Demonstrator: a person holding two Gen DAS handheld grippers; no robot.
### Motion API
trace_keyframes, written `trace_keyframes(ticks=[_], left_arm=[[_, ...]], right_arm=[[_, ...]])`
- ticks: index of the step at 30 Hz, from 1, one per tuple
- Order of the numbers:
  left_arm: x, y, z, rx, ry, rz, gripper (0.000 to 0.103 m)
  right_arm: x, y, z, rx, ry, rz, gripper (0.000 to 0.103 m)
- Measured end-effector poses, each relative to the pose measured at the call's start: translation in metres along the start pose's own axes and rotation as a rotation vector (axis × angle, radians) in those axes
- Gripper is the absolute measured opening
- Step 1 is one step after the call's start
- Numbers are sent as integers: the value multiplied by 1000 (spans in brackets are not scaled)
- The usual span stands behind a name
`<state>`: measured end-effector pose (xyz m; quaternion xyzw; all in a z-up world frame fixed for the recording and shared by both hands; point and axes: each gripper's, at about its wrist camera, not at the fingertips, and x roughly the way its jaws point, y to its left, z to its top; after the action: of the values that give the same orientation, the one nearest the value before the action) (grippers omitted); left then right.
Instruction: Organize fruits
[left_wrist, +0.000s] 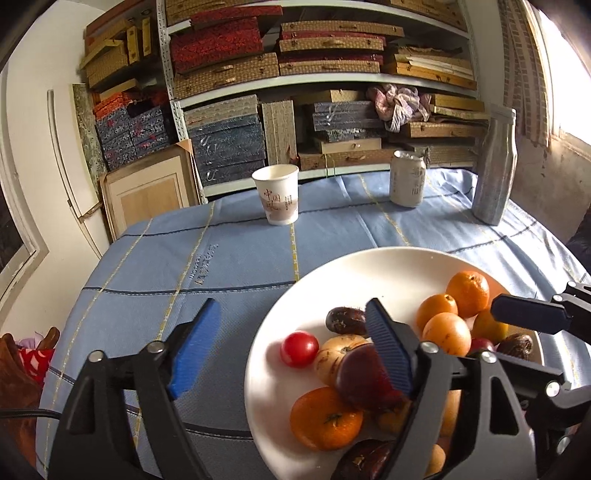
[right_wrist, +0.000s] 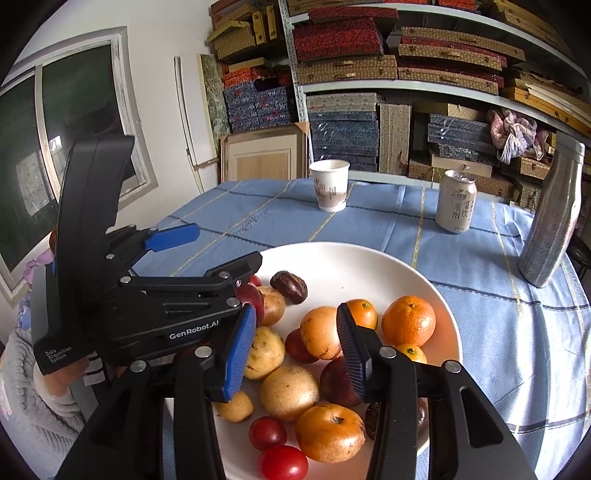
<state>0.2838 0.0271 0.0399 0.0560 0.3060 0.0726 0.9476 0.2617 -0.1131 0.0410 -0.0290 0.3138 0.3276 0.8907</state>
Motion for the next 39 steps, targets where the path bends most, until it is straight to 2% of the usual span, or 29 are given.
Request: trace_keyframes(ticks=[2, 5, 10, 18, 23, 24, 26, 29, 31, 35, 39], left_arm=[[-5, 1, 1, -3, -9, 1, 82], [-14, 1, 3, -12, -23, -6, 83], [-32, 0, 5, -10, -43, 7, 92], [-83, -9, 1, -1, -75, -6, 98], [-118, -16, -21, 9, -89, -4, 98], [-125, -18, -29, 8, -79, -11, 98], [-138, -20, -41, 5, -77, -14, 98], [-157, -25, -59, 4, -83, -21, 98], [-168, -28, -70, 11, -90, -27, 98], [-185, -32, -94, -3, -93, -46, 98], [-189, -32, -119, -29, -56, -85, 98]], right_arm=[[-5, 0, 1, 3, -10, 2, 47], [-15, 1, 3, 13, -32, -5, 53], [-35, -2, 2, 47, -72, -2, 62], [-90, -3, -5, 121, -183, -4, 85], [-127, -6, -18, 179, -258, 1, 88], [-135, -6, -22, 192, -272, 0, 94], [-149, -6, -31, 206, -300, -9, 99], [-165, -1, -44, 193, -329, -33, 99], [-172, 3, -53, 181, -324, -73, 99], [-168, 7, -80, 190, -247, -130, 99], [-152, -2, -112, 260, -180, -246, 100]])
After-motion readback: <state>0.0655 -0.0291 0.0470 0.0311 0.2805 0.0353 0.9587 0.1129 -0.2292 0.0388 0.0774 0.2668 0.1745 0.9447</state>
